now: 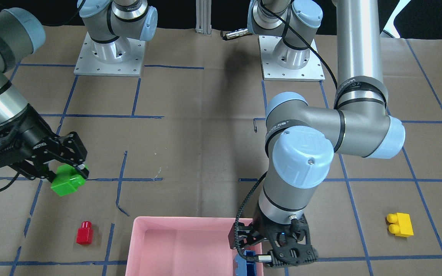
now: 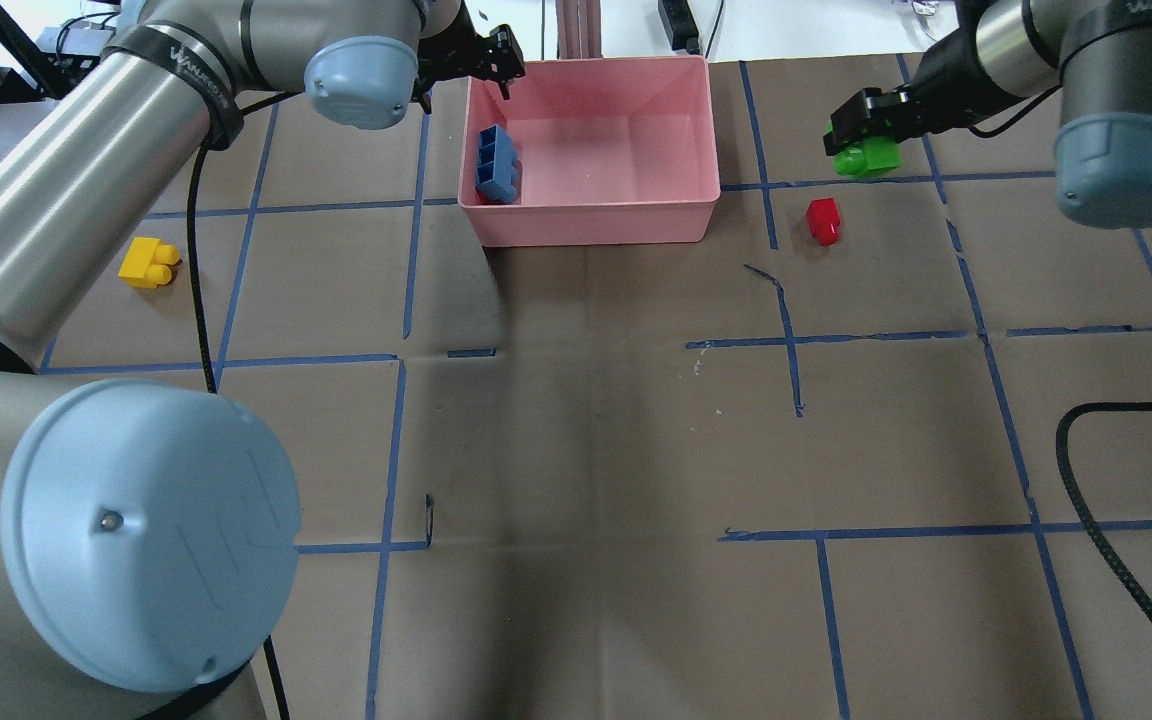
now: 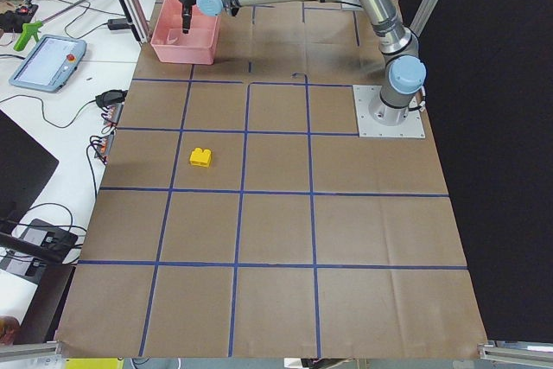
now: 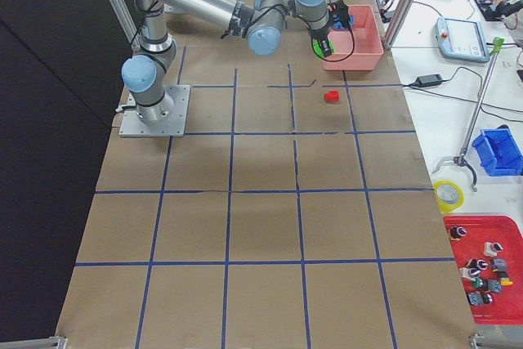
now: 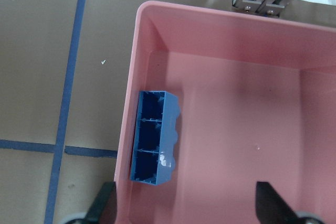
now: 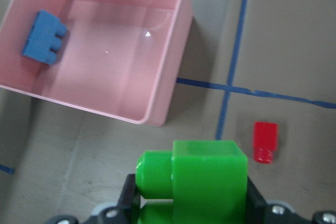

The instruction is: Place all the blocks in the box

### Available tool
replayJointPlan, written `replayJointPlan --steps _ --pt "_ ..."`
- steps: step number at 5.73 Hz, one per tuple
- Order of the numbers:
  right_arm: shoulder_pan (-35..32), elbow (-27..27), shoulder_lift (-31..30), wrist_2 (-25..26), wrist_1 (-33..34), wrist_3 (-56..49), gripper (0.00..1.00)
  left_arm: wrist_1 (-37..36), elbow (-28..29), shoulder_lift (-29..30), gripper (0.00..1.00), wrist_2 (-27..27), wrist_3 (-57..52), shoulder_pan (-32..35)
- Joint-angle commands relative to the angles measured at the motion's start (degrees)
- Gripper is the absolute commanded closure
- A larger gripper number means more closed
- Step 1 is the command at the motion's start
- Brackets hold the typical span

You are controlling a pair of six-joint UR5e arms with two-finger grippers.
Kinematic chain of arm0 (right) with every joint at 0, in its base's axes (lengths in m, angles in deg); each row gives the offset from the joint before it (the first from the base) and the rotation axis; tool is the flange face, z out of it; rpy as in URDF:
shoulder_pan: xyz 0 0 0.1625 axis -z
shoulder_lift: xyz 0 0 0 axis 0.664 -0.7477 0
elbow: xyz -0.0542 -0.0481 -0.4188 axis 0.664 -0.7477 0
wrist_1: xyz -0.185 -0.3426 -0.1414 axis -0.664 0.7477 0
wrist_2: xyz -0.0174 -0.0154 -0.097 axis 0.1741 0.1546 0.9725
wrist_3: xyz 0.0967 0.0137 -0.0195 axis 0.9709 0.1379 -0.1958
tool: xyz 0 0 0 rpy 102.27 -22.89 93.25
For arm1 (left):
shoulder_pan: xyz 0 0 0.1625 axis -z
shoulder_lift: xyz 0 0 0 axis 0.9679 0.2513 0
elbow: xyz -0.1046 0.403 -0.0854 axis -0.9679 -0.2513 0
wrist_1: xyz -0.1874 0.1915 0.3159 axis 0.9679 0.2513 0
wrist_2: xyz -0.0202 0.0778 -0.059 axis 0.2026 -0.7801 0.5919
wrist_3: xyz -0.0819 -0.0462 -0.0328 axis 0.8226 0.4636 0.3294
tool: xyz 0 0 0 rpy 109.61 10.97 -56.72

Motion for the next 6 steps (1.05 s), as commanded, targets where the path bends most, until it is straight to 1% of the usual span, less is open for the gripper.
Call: replayJointPlan --steps 1,2,3,4,5,6 --pt "-8.77 -7.74 7.57 -4.12 5.51 9.49 0.94 4.75 -1.30 -3.47 0.00 0.96 -11.64 -7.81" --pt "-13.16 -15.98 14.32 -4.04 5.52 14.13 0.94 6.41 -1.49 -3.75 0.00 0.70 -20.24 -11.68" --pt "-17.04 -21.90 20.48 -4.04 5.61 18.61 0.94 8.17 -1.58 -4.27 0.00 0.70 -28.33 -16.68" --pt "-17.94 -23.00 23.24 -4.04 5.79 18.74 0.92 8.97 -2.54 -4.45 0.00 1.22 -36.85 -22.21" --pt "-17.95 -23.27 24.31 -4.04 6.22 18.48 0.87 8.98 -5.16 -4.28 0.00 1.75 -44.77 -27.66" --pt "-17.95 -23.36 24.32 -3.96 9.36 18.13 0.57 9.07 -7.45 -3.58 0.01 5.06 -48.68 -31.98"
